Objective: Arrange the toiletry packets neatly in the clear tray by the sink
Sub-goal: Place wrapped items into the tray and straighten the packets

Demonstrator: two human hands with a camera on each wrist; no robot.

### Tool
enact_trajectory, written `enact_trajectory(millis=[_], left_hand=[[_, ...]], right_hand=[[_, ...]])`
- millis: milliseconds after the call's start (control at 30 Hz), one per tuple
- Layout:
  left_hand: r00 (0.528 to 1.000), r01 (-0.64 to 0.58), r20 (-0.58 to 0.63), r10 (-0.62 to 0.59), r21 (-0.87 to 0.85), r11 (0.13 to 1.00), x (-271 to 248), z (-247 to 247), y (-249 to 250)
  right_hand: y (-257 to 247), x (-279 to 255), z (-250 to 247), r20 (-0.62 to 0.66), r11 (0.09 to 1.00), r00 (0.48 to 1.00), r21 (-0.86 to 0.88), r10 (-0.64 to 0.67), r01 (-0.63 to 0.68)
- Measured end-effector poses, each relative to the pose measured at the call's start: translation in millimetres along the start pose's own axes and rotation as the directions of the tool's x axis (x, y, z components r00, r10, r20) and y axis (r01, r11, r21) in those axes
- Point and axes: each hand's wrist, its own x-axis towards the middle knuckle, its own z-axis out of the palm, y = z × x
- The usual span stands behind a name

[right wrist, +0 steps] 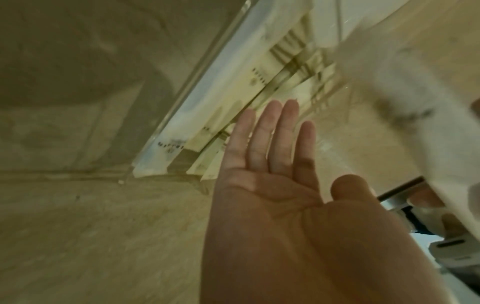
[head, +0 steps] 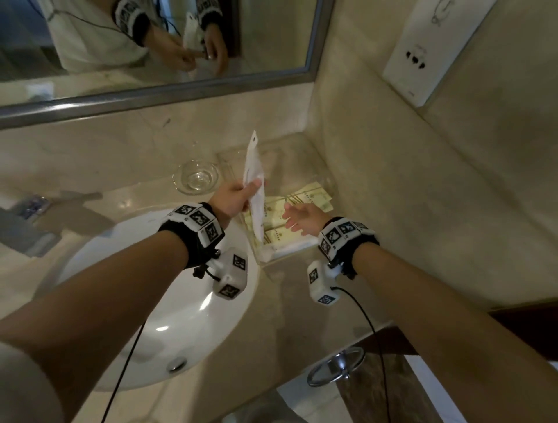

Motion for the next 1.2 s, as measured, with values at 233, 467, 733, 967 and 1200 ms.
enact_trajectory(millis=[233, 467, 733, 967, 1200], left_hand=[[0.999, 0.034, 0.047, -0.021, -0.283, 0.958, -7, -13, -1], [0.996, 0.091, 0.020, -0.091, -0.387, 0.918, -10, -27, -7], [0.973, 0.147, -0.065, -0.222, -0.567, 0.811, -10, -34, -12], [0.990, 0.111, -0.043, -0.132, -0.324, 0.940, -8, -26, -23], [0.989, 0.141, 0.018, -0.147, 0.200, 0.970, 0, -14, -33]], right_hand=[[-14, -7, 15, 0.064, 0.977, 0.995, 0.197, 0.074, -0.085], [-5, -6, 3, -0.040, 0.977, 0.999, 0.213, -0.003, 0.011], [4, -4, -11, -0.118, 0.976, 0.992, 0.210, -0.032, 0.057], [13, -1, -27, -0.231, 0.971, 0.971, 0.213, -0.056, 0.107], [27, 7, -38, -0.463, 0.987, 0.886, 0.156, 0.039, 0.038]])
